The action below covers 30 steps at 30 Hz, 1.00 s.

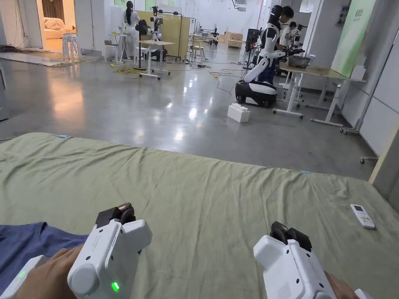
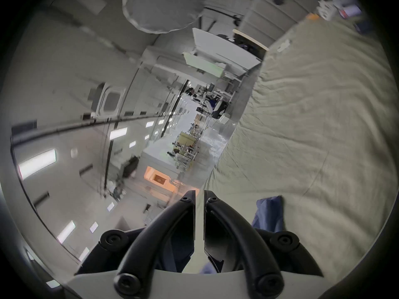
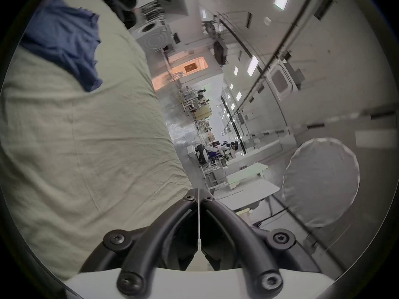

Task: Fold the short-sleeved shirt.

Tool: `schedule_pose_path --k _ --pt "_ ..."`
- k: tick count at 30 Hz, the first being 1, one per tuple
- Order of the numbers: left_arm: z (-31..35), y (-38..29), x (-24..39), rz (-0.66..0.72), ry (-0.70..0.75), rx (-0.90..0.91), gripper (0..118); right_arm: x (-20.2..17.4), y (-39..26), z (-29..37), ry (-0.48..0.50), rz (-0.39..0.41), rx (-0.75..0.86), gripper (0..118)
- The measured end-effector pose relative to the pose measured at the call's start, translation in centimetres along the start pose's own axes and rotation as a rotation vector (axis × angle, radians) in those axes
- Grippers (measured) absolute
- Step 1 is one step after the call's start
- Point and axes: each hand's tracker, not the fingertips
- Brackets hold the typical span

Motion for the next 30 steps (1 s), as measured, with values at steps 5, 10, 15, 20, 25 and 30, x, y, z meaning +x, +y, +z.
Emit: schedule_pose_path --k 5,10,15,20,25,30 --pt "-1.0 0.7 -2.4 0.603 -0.042 -0.069 7 2.2 0.3 0.5 -0.015 -0.486 -0.057 2" --pt "-0.7 -0.9 -4.7 1.278 -0.012 -0.038 7 3.1 -1.0 1.6 -0.048 -1.17 -0.168 2" --pt "-0.1 0.0 -4.0 1.211 -0.009 -0.007 7 2.1 -1.8 0.6 -0.13 -1.238 -0.171 1" --pt "-0.2 0.5 -3.7 1.137 -0.032 -0.005 7 2.3 -1.6 0.8 -0.126 -1.195 -0.158 1" --pt "-0.5 0.0 -4.2 1.098 -0.061 -0.061 7 2.2 -1.2 0.9 -0.111 -1.171 -0.159 1" --pt "0.8 -1.9 -5.9 1.069 -0.134 -0.145 7 1.8 -0.7 0.8 -0.084 -1.159 -0.157 1"
